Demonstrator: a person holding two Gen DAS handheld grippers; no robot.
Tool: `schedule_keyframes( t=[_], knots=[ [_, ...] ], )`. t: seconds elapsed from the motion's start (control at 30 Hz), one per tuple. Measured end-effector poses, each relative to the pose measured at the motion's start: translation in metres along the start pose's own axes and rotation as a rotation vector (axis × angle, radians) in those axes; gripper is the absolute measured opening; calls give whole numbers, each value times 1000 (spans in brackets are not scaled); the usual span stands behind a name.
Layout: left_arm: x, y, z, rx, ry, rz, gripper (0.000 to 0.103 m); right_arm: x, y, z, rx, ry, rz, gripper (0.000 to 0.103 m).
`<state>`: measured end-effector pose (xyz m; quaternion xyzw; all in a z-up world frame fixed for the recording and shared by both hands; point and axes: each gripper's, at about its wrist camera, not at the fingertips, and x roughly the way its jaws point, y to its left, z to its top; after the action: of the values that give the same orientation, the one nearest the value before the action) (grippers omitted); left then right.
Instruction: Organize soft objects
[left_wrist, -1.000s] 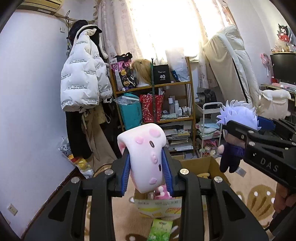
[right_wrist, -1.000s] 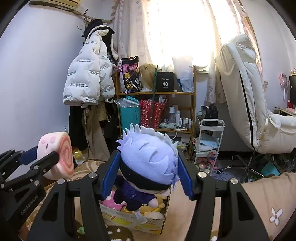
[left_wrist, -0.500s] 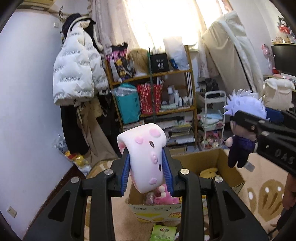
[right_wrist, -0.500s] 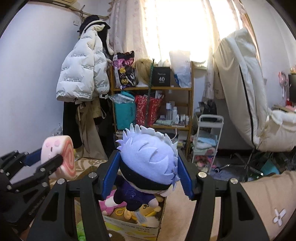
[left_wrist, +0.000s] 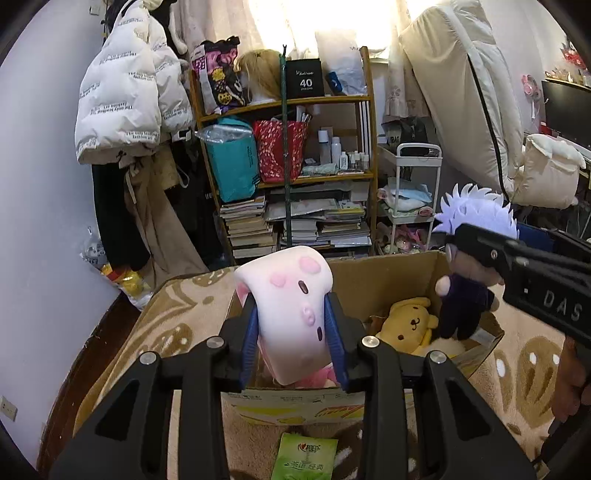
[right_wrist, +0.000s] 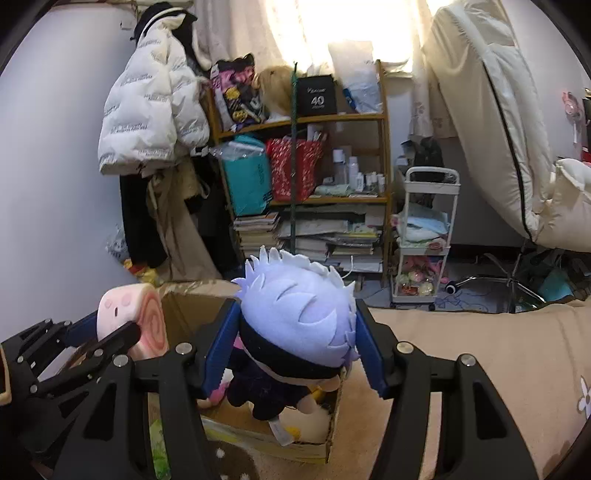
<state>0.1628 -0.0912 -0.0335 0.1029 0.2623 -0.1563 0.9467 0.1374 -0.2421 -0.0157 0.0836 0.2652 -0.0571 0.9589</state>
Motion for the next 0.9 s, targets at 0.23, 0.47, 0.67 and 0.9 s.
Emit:
schedule_keyframes(
  t=[0.23,0.47,0.67,0.9],
  knots=[
    [5,3,-5,-4,33,-9,36,2,6,-8,-28,24,14,65],
    [-3,-5,-10,25,19,4,58,6,7,-14,-26,65,8,66],
    [-7,-9,-12,40,14,22,68,7,7,-16,-32,68,-4,77],
    [-3,-1,-13,-1,57,33,78,7,3,-14,-10,80,3,90]
  ],
)
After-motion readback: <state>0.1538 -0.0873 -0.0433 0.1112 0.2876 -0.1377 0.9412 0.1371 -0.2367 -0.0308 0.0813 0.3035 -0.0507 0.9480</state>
